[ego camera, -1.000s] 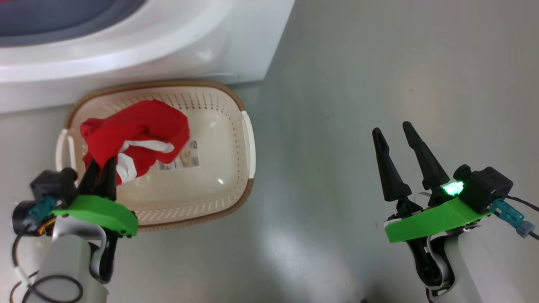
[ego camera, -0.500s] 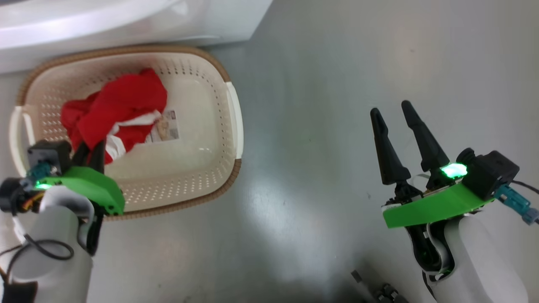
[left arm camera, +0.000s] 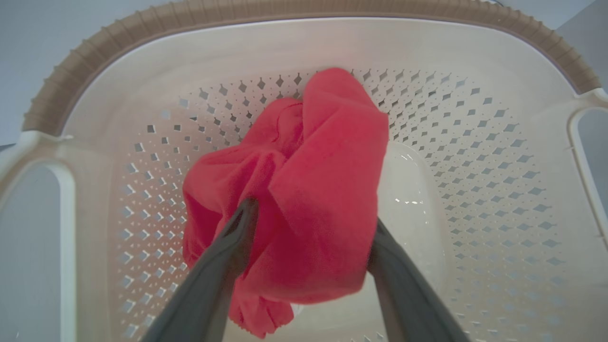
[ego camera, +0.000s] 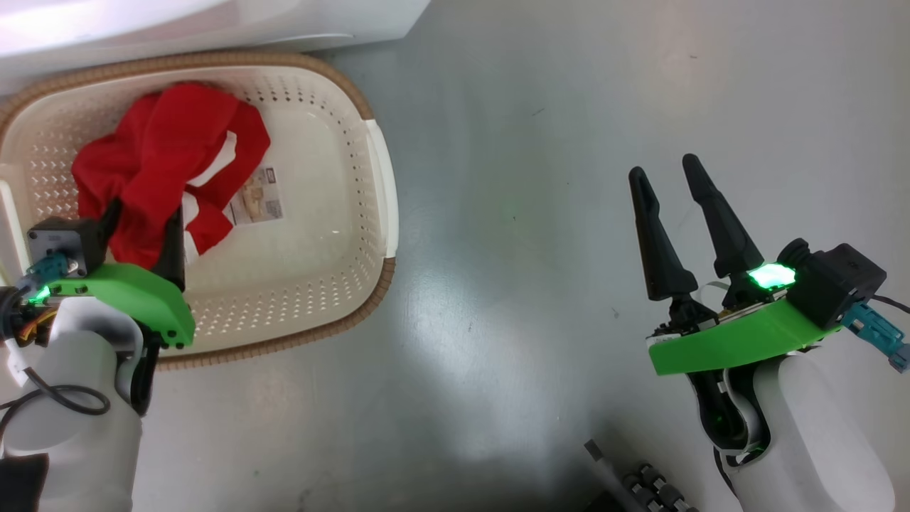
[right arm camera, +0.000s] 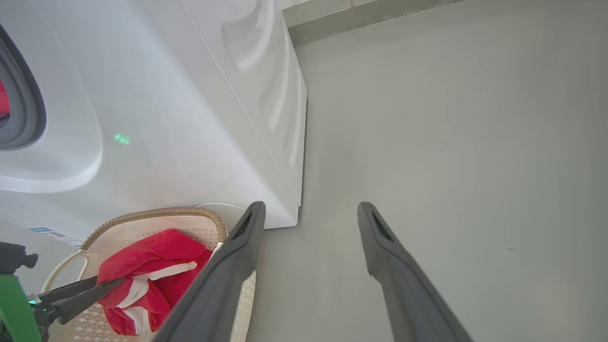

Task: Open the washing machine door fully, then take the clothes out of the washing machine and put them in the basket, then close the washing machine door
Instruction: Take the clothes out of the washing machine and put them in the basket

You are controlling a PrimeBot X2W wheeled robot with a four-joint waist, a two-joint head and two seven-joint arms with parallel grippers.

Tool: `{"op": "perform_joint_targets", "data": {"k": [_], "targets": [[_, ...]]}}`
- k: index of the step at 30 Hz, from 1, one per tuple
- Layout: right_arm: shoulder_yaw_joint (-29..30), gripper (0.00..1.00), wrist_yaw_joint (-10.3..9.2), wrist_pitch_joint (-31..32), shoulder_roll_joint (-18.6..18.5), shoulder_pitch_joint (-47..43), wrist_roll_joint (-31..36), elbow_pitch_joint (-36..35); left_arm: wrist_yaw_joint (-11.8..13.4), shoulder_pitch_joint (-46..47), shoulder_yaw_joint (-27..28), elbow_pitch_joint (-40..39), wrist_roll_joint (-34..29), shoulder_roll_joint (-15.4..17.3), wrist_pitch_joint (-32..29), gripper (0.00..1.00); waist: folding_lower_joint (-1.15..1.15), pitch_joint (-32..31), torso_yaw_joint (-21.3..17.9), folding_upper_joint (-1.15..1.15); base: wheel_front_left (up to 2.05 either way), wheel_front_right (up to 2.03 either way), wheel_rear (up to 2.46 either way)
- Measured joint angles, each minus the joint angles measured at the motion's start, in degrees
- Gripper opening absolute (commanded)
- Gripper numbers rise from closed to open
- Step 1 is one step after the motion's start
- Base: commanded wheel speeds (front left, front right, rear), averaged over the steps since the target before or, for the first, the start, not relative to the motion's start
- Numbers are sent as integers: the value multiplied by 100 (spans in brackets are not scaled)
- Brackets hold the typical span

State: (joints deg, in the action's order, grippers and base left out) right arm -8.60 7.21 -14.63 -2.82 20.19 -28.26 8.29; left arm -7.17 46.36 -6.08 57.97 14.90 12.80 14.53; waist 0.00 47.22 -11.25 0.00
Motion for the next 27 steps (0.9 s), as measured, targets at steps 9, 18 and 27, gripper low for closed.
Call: {"op": "perform_joint_targets", "data": {"k": [9,18,27], "targets": [[27,100,0,0,0,23,5,63,0,-16,100,-52,85,-78,0,100,0,-230,85,0,0,0,0],[80,100,0,0,0,15,64,213,0,-383,278,-454,118,-200,0,100,0,-731,191,0,0,0,0],[178,100,0,0,-3,-121,167,363,0,-941,508,-1076,134,-349,0,100,0,-1383,313,0,0,0,0]]}}
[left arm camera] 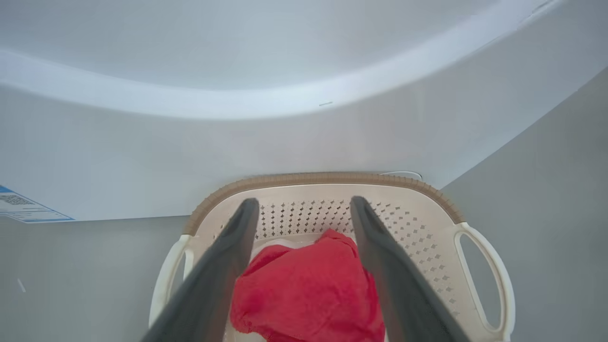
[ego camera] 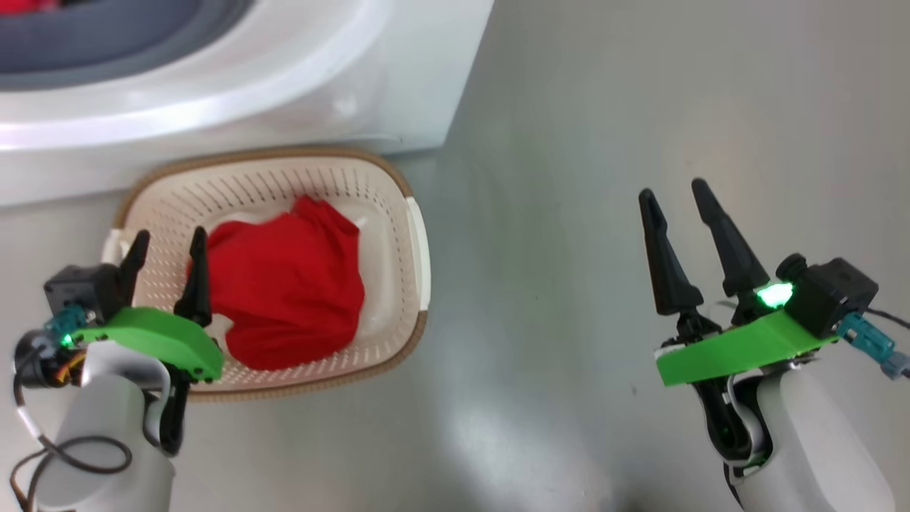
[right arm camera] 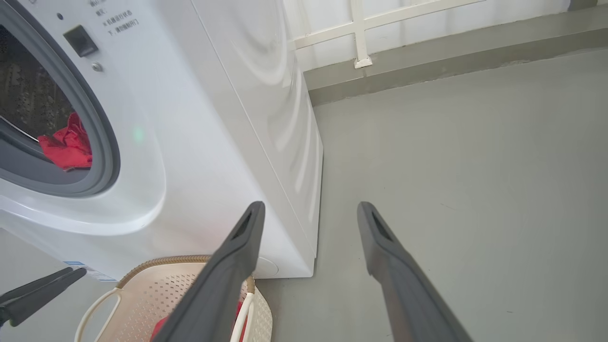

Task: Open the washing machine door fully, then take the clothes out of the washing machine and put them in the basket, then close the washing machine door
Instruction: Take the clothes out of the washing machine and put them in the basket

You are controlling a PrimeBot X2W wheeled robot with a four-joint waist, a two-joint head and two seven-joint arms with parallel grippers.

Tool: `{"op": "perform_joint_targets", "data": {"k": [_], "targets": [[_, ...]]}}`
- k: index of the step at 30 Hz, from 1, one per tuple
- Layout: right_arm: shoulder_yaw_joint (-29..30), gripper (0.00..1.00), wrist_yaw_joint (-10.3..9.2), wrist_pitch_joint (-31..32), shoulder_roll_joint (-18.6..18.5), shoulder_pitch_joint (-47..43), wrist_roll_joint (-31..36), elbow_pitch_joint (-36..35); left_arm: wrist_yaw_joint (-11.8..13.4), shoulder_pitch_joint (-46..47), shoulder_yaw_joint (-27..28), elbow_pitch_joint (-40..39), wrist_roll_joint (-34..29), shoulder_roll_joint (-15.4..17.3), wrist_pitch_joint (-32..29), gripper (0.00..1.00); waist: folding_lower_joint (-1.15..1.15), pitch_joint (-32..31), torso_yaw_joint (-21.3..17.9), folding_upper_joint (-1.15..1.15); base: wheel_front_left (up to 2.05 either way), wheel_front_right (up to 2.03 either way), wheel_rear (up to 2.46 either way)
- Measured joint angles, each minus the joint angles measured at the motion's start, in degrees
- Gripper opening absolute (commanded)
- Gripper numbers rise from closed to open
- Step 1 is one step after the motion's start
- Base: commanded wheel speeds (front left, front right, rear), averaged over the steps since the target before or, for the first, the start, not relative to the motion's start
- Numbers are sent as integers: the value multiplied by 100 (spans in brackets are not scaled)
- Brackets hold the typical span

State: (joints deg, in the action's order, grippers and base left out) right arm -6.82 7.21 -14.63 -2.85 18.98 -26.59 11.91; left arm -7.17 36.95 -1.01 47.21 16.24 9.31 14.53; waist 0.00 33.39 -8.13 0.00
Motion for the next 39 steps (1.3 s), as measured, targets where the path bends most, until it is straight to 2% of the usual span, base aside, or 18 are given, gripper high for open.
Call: {"op": "perform_joint_targets", "data": {"k": [20,39], "targets": [[219,100,0,0,2,-831,224,260,0,-1432,310,-1663,-215,-298,0,100,0,-1424,323,0,0,0,0],[371,100,0,0,1,-1582,298,300,0,-2780,532,-2928,-478,-482,0,100,0,-2402,513,0,0,0,0]]}}
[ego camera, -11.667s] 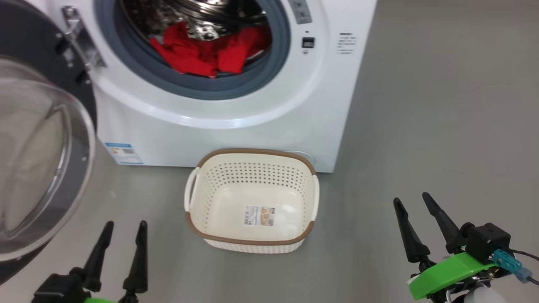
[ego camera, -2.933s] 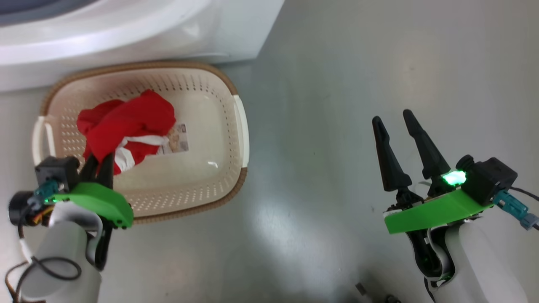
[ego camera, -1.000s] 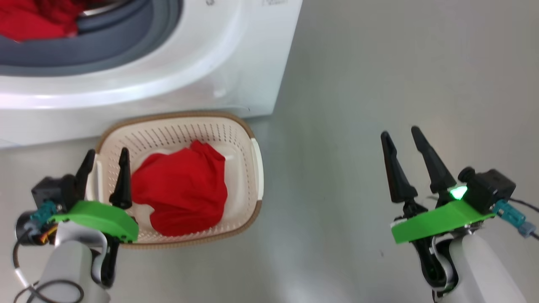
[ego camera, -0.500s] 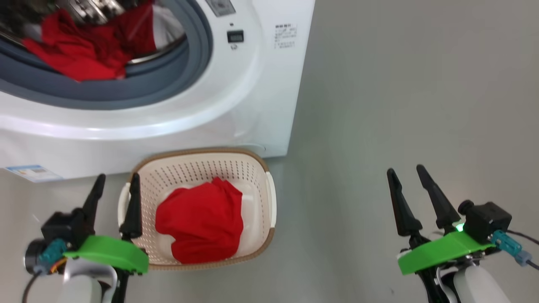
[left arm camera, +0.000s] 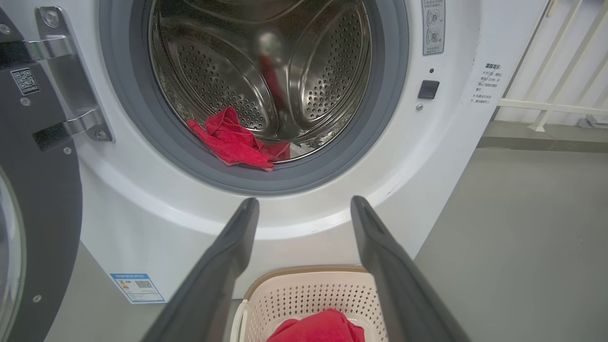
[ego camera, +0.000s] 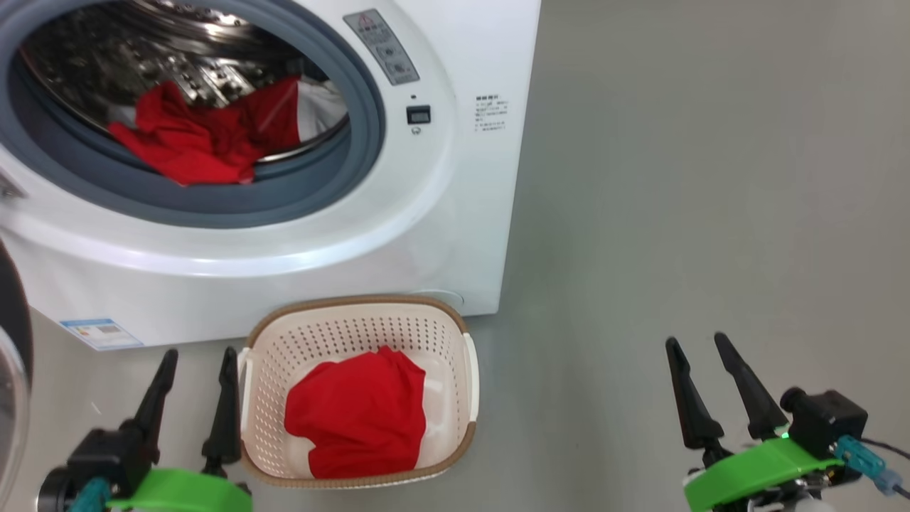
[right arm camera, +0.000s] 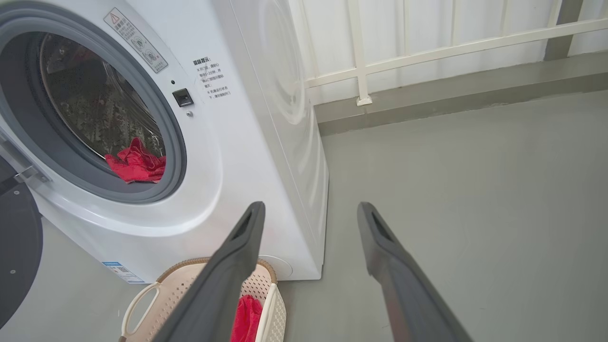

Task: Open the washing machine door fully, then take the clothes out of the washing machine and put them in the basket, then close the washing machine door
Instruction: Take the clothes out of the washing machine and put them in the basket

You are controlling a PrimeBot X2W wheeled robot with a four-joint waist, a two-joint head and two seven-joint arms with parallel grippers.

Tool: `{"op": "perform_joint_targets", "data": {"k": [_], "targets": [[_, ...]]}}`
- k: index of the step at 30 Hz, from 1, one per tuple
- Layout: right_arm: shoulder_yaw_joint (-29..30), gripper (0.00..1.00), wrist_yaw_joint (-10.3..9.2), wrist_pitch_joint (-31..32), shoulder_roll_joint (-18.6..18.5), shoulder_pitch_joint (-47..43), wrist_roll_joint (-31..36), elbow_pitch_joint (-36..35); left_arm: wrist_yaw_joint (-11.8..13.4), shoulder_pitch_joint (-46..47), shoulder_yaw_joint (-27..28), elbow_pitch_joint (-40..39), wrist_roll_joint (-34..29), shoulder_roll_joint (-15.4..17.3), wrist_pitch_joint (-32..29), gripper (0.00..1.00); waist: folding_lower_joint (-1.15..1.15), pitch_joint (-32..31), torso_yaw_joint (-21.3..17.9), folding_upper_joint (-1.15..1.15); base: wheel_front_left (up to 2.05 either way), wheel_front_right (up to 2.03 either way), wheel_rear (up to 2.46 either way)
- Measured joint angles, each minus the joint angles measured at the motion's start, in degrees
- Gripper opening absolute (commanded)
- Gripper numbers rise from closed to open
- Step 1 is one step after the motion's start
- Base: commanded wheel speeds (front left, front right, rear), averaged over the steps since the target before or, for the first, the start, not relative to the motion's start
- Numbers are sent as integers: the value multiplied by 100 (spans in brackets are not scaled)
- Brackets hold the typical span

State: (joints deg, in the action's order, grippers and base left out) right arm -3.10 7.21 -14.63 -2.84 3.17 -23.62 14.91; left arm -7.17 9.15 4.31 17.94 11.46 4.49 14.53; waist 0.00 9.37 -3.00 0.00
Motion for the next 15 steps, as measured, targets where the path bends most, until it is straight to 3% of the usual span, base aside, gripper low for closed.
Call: {"op": "perform_joint_targets", "data": {"k": [15], "targets": [[214,100,0,0,-47,-543,0,-70,0,-1052,332,-803,-92,-142,0,100,0,-357,173,0,0,0,0]]}}
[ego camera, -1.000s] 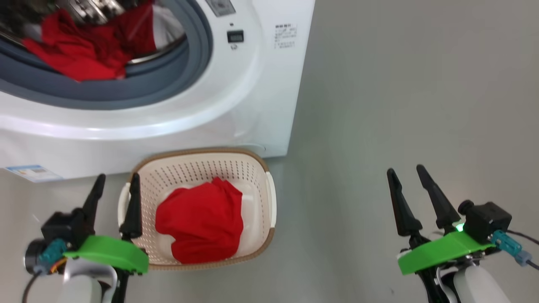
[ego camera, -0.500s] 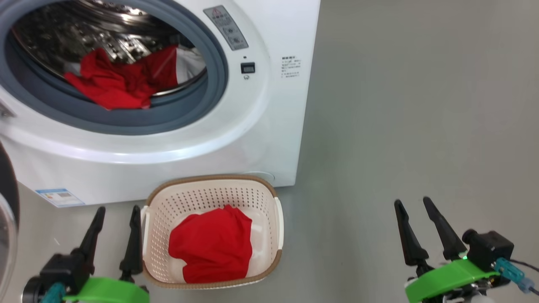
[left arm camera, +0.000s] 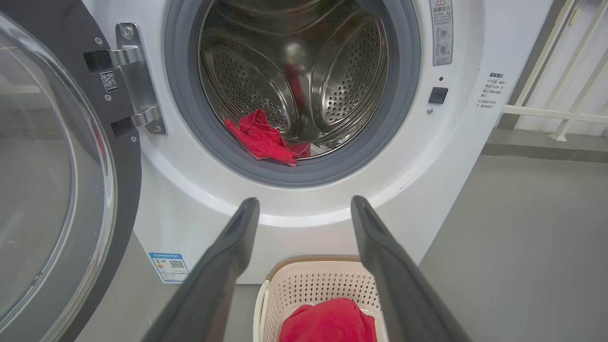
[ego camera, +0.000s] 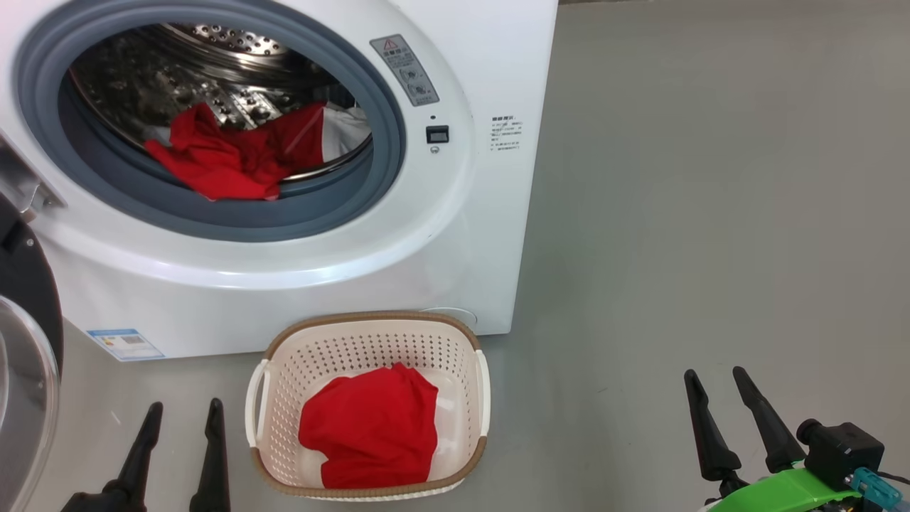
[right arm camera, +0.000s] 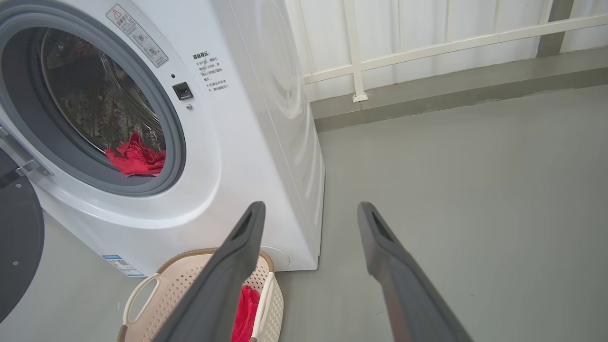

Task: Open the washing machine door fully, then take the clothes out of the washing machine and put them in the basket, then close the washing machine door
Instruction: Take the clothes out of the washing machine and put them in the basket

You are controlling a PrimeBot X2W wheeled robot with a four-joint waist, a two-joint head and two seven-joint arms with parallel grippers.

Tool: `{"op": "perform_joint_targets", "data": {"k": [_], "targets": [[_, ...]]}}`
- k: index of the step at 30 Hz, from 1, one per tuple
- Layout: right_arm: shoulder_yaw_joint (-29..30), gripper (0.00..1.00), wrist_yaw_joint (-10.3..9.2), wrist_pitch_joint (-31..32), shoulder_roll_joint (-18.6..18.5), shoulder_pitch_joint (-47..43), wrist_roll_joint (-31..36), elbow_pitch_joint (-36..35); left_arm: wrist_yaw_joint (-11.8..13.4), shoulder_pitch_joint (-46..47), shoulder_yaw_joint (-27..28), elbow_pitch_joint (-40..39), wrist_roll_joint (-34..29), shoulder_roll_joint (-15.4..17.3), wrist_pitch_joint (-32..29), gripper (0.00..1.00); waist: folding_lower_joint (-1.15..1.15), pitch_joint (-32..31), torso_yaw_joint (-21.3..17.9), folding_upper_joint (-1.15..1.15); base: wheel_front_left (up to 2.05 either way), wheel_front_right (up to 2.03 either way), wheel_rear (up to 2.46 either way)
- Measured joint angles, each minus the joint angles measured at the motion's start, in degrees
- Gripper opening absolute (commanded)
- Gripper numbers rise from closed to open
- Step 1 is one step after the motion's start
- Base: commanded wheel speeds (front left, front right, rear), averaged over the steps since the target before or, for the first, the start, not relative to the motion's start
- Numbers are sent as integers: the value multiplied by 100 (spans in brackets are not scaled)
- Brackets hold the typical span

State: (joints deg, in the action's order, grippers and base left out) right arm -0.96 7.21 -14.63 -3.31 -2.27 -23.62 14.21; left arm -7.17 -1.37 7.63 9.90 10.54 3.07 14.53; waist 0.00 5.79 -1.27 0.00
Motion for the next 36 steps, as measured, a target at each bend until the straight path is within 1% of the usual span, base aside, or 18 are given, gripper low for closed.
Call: {"op": "perform_joint_targets", "data": {"k": [14,23,26,29,36], "targets": [[0,100,0,0,4,3,0,-15,0,-18,58,-48,0,-34,0,100,0,73,-59,0,0,0,0],[-20,100,0,0,30,125,0,-47,0,181,-58,67,-1,-25,0,100,0,322,-66,0,0,0,0],[-21,100,0,0,36,280,1,-88,0,454,-151,174,-12,32,0,100,0,478,-70,0,0,0,0],[-20,100,0,0,43,436,9,-126,0,887,-270,335,-110,159,0,100,0,680,-68,0,0,0,0],[-100,100,0,0,49,935,35,-204,0,2310,-443,1068,-455,403,0,100,0,1277,-66,0,0,0,0]]}}
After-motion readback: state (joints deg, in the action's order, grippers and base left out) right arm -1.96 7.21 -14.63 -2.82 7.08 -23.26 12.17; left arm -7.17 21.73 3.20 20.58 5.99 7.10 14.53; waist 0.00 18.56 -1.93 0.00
